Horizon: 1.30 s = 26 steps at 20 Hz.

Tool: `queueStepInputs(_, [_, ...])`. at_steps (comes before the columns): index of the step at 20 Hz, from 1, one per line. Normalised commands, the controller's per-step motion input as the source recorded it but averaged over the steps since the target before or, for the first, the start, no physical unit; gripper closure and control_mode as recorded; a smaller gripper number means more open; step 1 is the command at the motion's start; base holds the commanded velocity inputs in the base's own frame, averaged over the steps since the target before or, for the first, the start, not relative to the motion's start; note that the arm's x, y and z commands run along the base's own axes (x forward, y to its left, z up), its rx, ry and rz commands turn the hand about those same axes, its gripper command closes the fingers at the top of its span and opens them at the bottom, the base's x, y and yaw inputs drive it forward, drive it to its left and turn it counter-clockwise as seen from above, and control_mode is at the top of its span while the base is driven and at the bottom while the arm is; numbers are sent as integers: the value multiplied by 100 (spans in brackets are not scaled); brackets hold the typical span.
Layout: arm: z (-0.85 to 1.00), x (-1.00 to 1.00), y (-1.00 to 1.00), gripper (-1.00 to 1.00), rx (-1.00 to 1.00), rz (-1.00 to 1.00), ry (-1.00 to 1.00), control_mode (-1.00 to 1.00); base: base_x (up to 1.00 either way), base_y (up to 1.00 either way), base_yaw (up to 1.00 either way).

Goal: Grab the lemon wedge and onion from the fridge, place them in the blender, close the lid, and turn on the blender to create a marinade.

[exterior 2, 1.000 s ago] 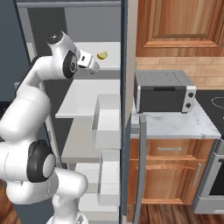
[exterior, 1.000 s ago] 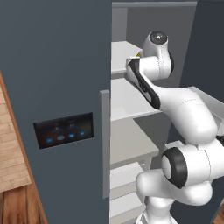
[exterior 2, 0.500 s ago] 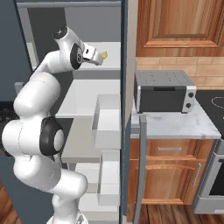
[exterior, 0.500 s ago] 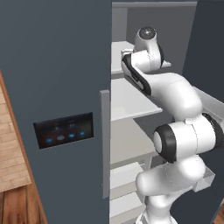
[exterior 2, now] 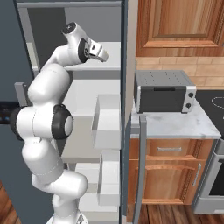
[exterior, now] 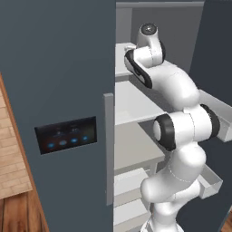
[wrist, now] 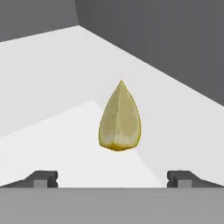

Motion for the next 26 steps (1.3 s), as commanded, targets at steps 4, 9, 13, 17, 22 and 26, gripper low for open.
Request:
queueStepInputs(4, [0, 36, -18, -100, 4, 0, 0, -100, 0, 0, 0])
queueStepInputs(9, [-5, 36, -3, -100, 0, 0, 0, -100, 0, 0, 0])
queueStepInputs(13, [-13, 42, 0, -100, 0, 0, 0, -100, 0, 0, 0])
queueStepInputs(17, [-16, 49, 0, 100, 0, 0, 0, -100, 0, 0, 0])
queueStepInputs(22, [-15, 45, 0, 100, 0, 0, 0, -100, 0, 0, 0])
queueStepInputs(26, [-21, 15, -8, 100, 0, 0, 0, -100, 0, 0, 0])
